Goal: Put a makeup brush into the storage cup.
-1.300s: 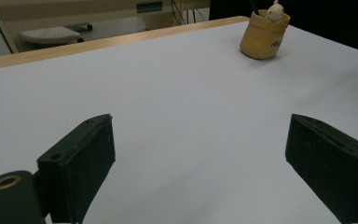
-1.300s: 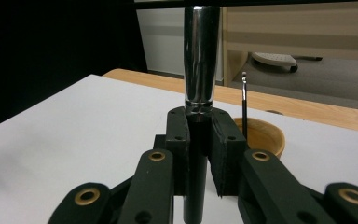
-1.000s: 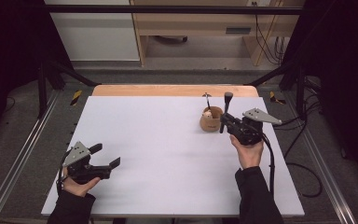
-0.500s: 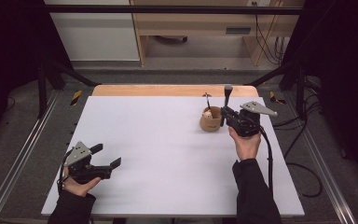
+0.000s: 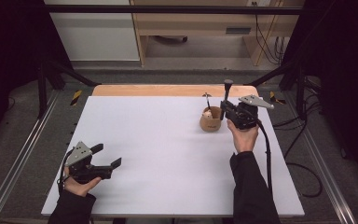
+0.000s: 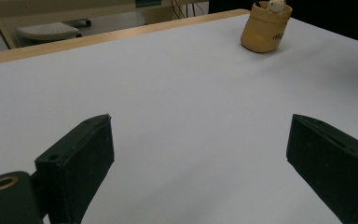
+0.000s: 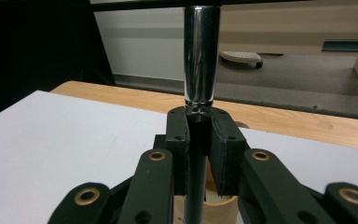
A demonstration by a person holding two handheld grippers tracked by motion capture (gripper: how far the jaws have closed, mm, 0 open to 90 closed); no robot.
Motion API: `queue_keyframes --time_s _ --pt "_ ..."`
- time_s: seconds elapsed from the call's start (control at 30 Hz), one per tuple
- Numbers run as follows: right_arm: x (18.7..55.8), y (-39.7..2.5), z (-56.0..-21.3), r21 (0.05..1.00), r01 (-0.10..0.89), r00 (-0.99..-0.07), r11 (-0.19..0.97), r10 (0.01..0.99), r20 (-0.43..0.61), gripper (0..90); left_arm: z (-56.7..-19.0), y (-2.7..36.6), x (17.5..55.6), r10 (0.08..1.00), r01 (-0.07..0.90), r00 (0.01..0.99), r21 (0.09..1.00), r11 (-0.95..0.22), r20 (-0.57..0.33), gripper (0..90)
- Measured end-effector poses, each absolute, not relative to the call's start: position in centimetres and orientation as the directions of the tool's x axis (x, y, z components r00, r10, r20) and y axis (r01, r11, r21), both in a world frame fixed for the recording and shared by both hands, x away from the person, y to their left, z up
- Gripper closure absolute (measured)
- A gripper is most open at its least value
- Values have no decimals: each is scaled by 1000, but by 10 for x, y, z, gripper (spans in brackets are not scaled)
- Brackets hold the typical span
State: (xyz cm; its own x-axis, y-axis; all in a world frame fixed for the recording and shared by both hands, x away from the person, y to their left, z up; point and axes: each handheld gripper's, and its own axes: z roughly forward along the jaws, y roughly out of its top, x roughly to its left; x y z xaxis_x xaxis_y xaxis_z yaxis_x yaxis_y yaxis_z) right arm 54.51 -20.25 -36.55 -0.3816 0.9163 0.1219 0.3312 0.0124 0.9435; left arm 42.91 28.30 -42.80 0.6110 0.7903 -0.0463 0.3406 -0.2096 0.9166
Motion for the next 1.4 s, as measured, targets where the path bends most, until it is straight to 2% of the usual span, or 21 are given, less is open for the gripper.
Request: queue_keyframes --time_s 0.7,1.4 --pt "573 -201 -379 936 352 -314 -11 941 129 793 -428 284 429 790 337 612 918 -208 -46 69" --pt "595 -192 -392 931 365 -294 -19 946 135 792 -427 284 429 789 334 613 920 -205 -47 71"
